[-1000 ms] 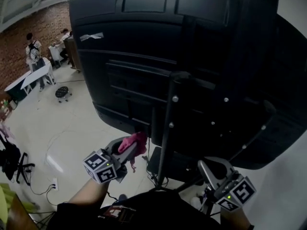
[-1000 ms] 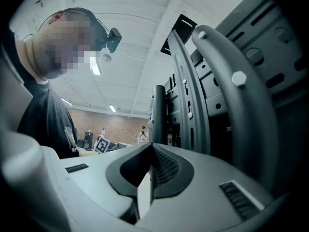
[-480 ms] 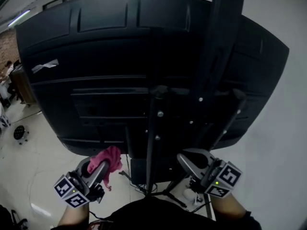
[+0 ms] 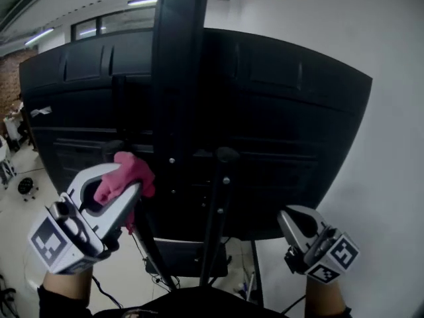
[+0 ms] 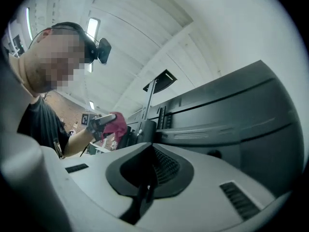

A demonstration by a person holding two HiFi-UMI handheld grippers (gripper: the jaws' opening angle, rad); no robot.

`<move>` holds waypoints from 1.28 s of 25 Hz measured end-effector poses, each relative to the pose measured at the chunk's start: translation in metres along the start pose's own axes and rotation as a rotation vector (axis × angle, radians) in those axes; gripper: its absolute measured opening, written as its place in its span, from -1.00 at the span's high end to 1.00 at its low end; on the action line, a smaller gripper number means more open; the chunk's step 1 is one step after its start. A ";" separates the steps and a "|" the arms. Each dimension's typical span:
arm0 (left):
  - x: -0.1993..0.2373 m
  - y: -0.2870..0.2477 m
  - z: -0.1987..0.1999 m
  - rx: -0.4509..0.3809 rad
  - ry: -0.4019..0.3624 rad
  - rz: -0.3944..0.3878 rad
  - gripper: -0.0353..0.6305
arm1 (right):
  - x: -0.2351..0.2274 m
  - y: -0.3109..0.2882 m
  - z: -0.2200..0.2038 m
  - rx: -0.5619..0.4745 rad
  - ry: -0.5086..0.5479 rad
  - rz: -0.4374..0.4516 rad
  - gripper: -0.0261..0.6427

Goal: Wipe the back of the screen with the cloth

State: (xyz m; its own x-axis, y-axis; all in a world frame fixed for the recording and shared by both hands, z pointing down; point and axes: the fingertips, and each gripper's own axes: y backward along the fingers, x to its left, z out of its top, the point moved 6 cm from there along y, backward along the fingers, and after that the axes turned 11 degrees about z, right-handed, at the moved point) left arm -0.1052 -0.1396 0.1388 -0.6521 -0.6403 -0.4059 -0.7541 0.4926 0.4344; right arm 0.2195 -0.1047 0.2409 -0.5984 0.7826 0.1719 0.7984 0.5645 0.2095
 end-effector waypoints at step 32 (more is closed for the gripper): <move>-0.267 -0.519 -0.014 0.255 -0.797 -0.122 0.63 | -0.077 0.212 -0.049 -0.135 -0.119 -0.137 0.90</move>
State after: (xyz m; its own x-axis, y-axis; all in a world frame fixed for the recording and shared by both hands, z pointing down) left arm 0.4613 -0.2324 0.0336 -0.3533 -0.1374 -0.9254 -0.7547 0.6264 0.1951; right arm 0.4312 -0.0584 0.3189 -0.6819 0.7311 0.0202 0.6893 0.6333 0.3518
